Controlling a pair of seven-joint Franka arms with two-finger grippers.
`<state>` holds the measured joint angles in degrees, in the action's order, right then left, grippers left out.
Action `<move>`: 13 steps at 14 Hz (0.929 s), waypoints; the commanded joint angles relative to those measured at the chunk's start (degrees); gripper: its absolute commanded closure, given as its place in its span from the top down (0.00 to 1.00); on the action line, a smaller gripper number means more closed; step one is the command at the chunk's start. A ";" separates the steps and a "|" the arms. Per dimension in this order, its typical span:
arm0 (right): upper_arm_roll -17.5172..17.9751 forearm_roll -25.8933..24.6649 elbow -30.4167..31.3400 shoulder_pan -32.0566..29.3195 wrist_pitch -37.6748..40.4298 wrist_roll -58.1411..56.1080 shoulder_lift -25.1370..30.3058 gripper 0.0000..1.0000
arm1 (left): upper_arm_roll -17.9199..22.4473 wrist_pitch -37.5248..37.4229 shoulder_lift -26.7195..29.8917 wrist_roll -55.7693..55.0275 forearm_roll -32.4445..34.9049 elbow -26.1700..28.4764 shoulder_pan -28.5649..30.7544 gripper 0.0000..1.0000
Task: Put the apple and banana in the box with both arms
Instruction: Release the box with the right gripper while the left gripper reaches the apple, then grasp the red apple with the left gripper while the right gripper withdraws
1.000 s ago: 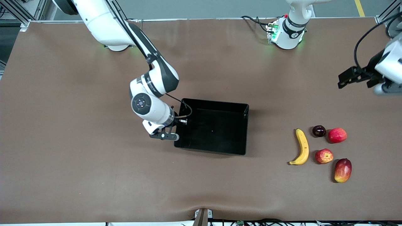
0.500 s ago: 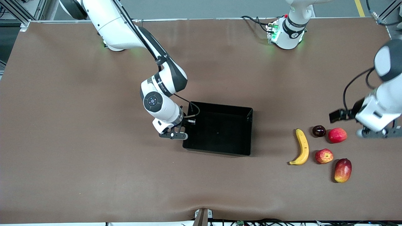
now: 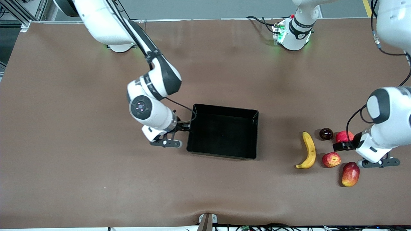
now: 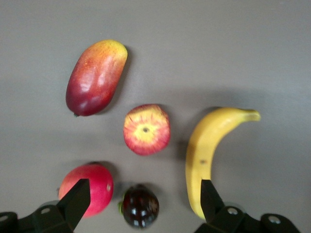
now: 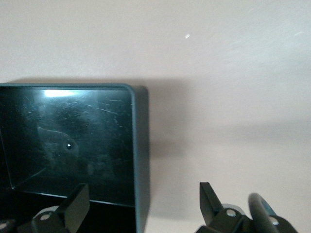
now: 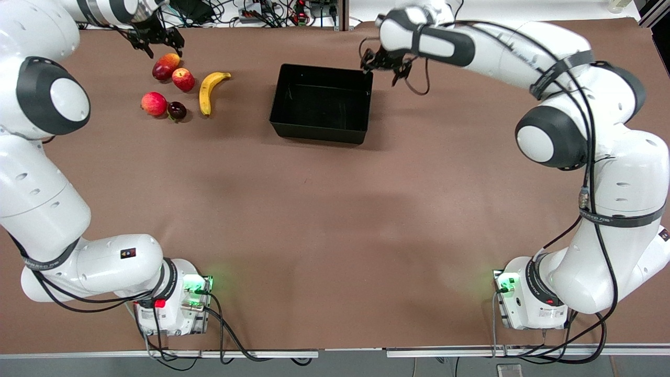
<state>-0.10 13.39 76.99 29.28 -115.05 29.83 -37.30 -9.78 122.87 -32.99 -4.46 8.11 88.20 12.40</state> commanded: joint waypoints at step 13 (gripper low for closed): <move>0.63 -10.75 4.03 -21.52 24.34 -19.71 24.97 1.00 | -0.51 12.48 -11.75 -0.72 1.03 -1.45 2.28 0.79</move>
<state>-0.51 4.22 75.35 10.57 -91.19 12.74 -17.98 -10.19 134.21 -43.68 -4.65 8.17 87.66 14.49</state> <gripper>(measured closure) 0.000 0.075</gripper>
